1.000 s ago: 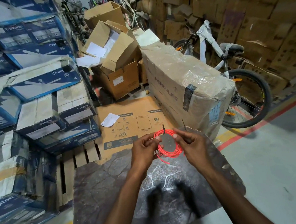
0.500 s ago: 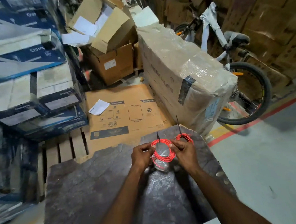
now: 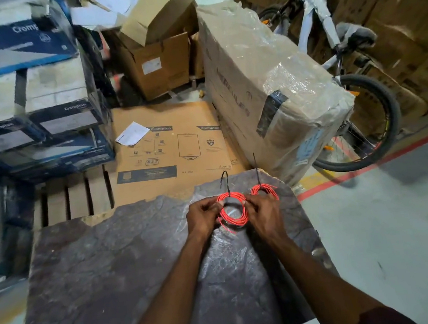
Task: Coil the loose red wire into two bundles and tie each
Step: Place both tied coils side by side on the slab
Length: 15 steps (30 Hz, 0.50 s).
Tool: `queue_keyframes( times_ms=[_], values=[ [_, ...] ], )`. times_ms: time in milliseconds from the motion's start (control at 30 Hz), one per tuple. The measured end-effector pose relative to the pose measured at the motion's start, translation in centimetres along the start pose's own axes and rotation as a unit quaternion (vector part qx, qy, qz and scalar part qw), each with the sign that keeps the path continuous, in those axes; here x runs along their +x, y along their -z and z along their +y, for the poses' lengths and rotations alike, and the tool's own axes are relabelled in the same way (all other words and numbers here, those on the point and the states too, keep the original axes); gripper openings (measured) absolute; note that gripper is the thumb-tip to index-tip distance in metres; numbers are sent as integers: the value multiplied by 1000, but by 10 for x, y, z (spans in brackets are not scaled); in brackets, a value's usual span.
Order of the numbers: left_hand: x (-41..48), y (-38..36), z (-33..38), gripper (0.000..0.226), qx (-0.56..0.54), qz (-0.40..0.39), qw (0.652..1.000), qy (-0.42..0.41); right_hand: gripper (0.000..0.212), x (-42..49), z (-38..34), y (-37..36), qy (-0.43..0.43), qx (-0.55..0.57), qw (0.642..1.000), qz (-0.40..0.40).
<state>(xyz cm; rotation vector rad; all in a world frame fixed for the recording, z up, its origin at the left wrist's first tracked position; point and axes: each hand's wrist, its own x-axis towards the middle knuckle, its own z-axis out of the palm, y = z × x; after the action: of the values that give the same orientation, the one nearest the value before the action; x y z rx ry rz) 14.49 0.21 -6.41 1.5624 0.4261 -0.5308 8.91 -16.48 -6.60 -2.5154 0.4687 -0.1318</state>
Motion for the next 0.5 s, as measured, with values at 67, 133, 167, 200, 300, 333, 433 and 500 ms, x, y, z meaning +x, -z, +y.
queue_keyframes(
  times_ms=[67, 133, 167, 200, 300, 333, 433, 500],
  values=[
    [4, -2, -3, 18, 1, 0, 1000, 2, 31, 2, 4, 0, 6, -53, 998, 13],
    [6, -5, -6, 18, 11, 7, 1000, 4, 27, 0, 3, 1, 13, -84, 996, 25],
    [8, -6, -8, 16, 20, 13, 1000, 1, 27, -1, 2, 1, 15, -90, 995, 28],
    [11, -6, -11, 14, 35, 20, 999, -9, 27, -1, 3, -1, 20, -97, 995, 28],
    [16, -5, -18, 9, 101, 36, 992, -70, 32, -1, 13, -9, 58, -96, 993, 26],
    [15, -3, -20, 10, 128, 40, 986, -101, 32, 0, 17, -13, 73, -93, 993, 27],
    [10, 3, -23, 22, 227, 56, 948, -217, 31, -2, 23, -21, 107, -132, 985, 27],
    [6, 5, -22, 27, 341, 84, 887, -300, 33, -3, 26, -24, 116, -158, 980, 20]
  ],
)
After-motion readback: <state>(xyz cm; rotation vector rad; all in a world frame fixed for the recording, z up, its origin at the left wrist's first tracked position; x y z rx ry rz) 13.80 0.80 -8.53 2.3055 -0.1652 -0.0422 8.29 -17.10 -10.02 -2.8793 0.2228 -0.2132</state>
